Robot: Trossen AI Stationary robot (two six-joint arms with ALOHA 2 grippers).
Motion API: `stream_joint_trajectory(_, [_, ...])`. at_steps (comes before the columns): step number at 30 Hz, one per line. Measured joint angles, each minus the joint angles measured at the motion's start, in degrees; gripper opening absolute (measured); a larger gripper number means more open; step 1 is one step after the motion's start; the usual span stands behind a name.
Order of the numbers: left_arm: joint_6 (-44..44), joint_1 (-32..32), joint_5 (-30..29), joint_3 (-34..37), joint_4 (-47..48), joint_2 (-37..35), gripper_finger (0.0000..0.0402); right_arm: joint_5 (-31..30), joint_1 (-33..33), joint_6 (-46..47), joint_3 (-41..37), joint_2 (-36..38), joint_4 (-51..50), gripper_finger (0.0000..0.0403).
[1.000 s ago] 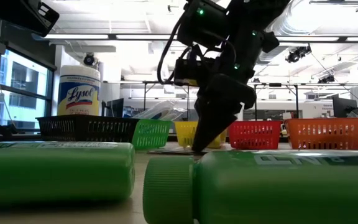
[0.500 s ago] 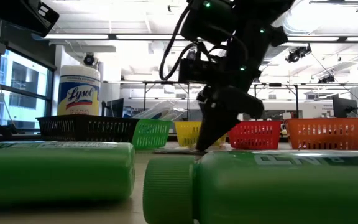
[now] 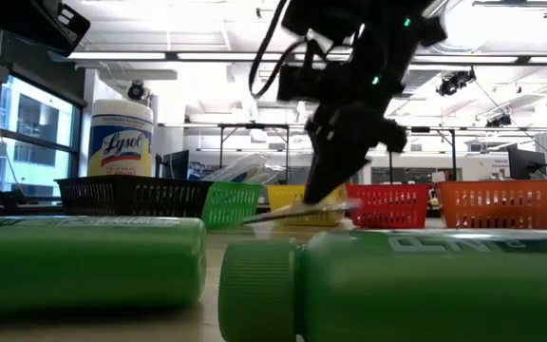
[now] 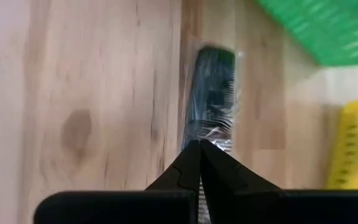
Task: Pick & Place Travel size toiletries
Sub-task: Put the black comb into the red bin
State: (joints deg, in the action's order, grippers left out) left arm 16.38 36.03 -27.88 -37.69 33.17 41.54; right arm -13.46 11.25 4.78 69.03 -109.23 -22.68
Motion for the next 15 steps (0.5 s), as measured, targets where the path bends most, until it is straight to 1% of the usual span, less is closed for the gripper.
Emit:
stream_joint_trajectory(7, [0.01,0.02,0.09,0.00,0.08,-0.02,0.0000,-4.09,1.65,0.70,0.06,5.57,-2.27,0.0003])
stream_joint_trajectory(13, [0.45,0.00,0.35,0.00,0.42,-0.02,0.0000,-9.00,3.38,5.05,0.09,10.50,-10.47,0.0004])
stream_joint_trajectory(15, [0.46,0.02,0.38,0.00,0.59,-0.02,0.0000,-9.33,3.87,6.11,0.11,12.33,-12.37,0.0003])
